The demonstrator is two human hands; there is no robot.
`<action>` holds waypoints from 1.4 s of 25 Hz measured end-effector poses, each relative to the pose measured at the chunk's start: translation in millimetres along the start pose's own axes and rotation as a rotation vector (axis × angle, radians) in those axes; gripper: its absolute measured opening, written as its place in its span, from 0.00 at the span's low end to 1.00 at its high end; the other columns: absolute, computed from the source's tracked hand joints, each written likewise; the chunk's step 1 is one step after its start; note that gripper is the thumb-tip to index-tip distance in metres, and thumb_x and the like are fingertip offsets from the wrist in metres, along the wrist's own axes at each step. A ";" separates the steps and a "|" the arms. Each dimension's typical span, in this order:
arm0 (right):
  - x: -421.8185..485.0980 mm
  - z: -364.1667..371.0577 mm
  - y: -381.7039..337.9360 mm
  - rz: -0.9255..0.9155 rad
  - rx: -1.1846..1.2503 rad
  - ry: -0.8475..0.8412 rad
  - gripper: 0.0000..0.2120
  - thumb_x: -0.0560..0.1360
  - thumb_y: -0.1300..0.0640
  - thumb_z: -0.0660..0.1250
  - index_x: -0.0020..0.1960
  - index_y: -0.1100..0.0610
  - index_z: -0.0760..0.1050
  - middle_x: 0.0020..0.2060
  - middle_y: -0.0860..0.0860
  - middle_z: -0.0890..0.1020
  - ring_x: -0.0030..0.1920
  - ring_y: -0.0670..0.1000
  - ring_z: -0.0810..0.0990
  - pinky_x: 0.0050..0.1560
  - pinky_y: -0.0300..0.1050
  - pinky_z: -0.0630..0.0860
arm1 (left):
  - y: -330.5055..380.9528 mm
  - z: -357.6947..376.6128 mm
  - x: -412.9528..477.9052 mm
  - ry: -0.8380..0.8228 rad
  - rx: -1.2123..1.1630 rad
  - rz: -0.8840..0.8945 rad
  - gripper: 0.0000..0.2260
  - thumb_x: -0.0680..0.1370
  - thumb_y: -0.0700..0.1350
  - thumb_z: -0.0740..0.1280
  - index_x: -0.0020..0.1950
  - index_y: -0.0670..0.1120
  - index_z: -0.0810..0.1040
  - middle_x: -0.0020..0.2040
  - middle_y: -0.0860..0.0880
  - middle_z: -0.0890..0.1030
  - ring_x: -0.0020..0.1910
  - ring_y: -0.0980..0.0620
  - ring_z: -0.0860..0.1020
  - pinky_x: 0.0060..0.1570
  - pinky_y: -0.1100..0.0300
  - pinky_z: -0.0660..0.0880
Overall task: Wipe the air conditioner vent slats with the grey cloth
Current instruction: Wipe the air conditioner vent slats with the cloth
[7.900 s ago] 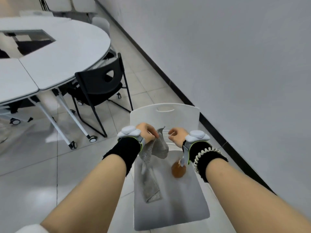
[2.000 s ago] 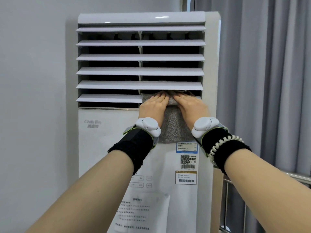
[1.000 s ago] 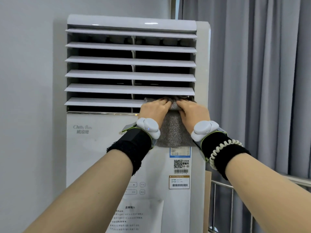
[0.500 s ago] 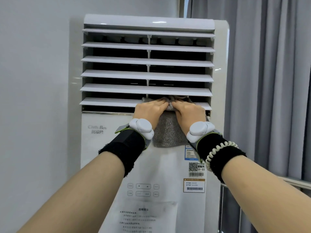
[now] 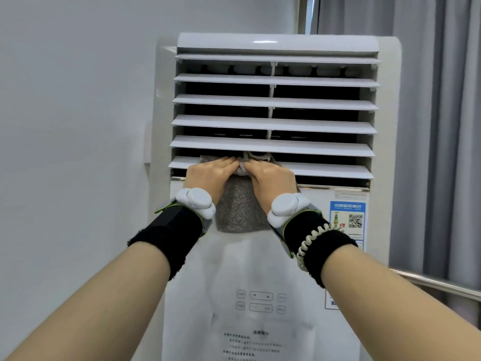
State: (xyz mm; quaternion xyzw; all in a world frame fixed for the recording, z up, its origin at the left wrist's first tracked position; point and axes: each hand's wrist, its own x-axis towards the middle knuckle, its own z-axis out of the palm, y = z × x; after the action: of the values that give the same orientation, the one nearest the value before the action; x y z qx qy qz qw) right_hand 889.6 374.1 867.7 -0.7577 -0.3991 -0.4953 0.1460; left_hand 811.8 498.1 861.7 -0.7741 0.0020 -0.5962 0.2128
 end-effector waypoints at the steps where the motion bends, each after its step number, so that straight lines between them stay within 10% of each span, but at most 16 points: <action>1: 3.0 3.2 -7.6 -0.002 0.003 0.001 0.14 0.80 0.59 0.54 0.60 0.49 0.73 0.57 0.47 0.81 0.58 0.51 0.78 0.49 0.47 0.76 | -6.8 -1.4 -3.5 -0.002 0.007 -0.006 0.15 0.62 0.34 0.77 0.47 0.45 0.84 0.44 0.47 0.87 0.40 0.49 0.85 0.23 0.61 0.79; 21: 29.7 15.2 -81.3 -0.066 0.055 -0.028 0.11 0.77 0.62 0.57 0.54 0.53 0.74 0.51 0.50 0.82 0.54 0.54 0.80 0.42 0.46 0.74 | -68.1 -26.5 -35.7 0.006 0.058 -0.049 0.12 0.65 0.31 0.74 0.46 0.42 0.83 0.43 0.45 0.87 0.37 0.47 0.85 0.22 0.60 0.77; 29: 19.5 -8.8 -83.5 -0.104 0.128 -0.105 0.13 0.77 0.64 0.57 0.56 0.53 0.75 0.53 0.53 0.83 0.54 0.57 0.80 0.45 0.46 0.75 | -67.5 -43.9 -41.1 -0.180 -0.046 -0.136 0.17 0.74 0.32 0.62 0.61 0.43 0.77 0.62 0.46 0.80 0.50 0.40 0.82 0.41 0.47 0.80; 35: 29.5 -36.6 -80.7 -0.114 0.258 0.055 0.14 0.78 0.63 0.57 0.59 0.55 0.76 0.56 0.52 0.82 0.55 0.57 0.80 0.53 0.50 0.77 | -51.4 -75.0 -14.1 0.085 -0.059 -0.147 0.07 0.70 0.33 0.66 0.44 0.40 0.81 0.34 0.41 0.84 0.27 0.42 0.79 0.26 0.59 0.69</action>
State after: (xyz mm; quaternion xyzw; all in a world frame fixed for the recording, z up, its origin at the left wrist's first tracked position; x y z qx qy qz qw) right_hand 811.6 416.6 896.3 -0.6949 -0.4975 -0.4681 0.2247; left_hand 725.5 523.9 880.6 -0.7521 -0.0284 -0.6422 0.1453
